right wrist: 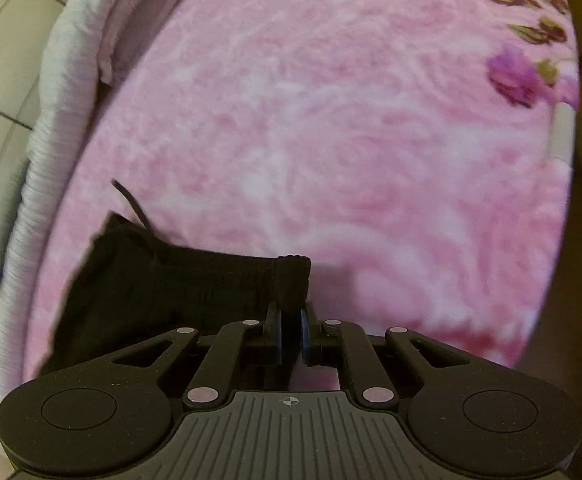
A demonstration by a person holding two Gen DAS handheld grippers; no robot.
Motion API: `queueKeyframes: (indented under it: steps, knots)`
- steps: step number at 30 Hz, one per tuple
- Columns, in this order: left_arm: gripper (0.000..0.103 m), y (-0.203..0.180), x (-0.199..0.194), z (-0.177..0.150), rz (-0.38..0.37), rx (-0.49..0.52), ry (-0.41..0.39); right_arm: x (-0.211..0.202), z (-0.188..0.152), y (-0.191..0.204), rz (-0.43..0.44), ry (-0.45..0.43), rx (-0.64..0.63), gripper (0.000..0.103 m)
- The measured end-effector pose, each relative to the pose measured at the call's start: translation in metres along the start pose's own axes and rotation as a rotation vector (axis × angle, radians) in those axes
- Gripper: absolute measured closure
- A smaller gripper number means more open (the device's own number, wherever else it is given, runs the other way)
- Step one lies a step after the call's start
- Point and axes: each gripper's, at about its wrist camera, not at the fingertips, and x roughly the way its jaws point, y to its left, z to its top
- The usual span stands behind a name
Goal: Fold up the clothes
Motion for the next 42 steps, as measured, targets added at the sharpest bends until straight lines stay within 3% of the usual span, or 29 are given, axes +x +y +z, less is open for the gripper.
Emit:
queueKeyframes:
  steps: [5, 7, 9, 10, 13, 15, 17, 20, 22, 26, 29, 32, 42]
  knots:
    - [0.103, -0.022, -0.015, 0.012, -0.101, 0.124, -0.083, -0.017, 0.005, 0.014, 0.018, -0.03, -0.078, 0.095]
    - [0.103, -0.021, -0.003, 0.007, -0.006, 0.156, -0.034, -0.015, 0.001, 0.016, 0.004, -0.026, -0.082, 0.095]
    - [0.103, -0.02, 0.007, 0.001, 0.091, 0.187, 0.02, -0.001, -0.003, 0.01, -0.053, 0.038, -0.04, 0.094]
    - [0.103, -0.016, 0.007, -0.005, 0.14, 0.192, 0.053, 0.007, -0.005, 0.006, -0.085, 0.077, -0.014, 0.088]
    - [0.099, -0.004, -0.009, -0.006, 0.188, 0.14, 0.021, 0.011, -0.007, 0.009, -0.182, 0.123, -0.055, 0.059]
    - [0.097, 0.001, -0.027, -0.003, 0.214, 0.087, -0.021, -0.002, -0.006, 0.018, -0.231, 0.074, -0.119, 0.056]
    - [0.097, -0.012, -0.038, -0.003, 0.136, 0.108, -0.018, -0.014, -0.001, 0.025, -0.263, 0.017, -0.148, 0.056]
    - [0.097, -0.044, -0.044, -0.007, 0.013, 0.193, 0.017, -0.024, 0.0, 0.047, -0.208, -0.026, -0.216, 0.056]
    - [0.097, -0.081, -0.032, -0.018, -0.075, 0.289, 0.073, -0.021, -0.005, 0.065, -0.157, -0.009, -0.27, 0.056]
    - [0.096, -0.156, 0.002, -0.048, -0.247, 0.375, 0.182, 0.003, -0.024, 0.106, -0.065, 0.046, -0.392, 0.056]
    - [0.095, -0.199, 0.016, -0.072, -0.317, 0.411, 0.232, 0.026, -0.032, 0.133, -0.018, 0.079, -0.471, 0.056]
    - [0.091, -0.23, 0.026, -0.083, -0.35, 0.44, 0.223, 0.043, -0.024, 0.153, 0.036, 0.065, -0.538, 0.056]
    - [0.089, -0.292, 0.046, -0.096, -0.298, 0.431, 0.173, 0.12, 0.061, 0.19, 0.172, 0.058, -0.683, 0.057]
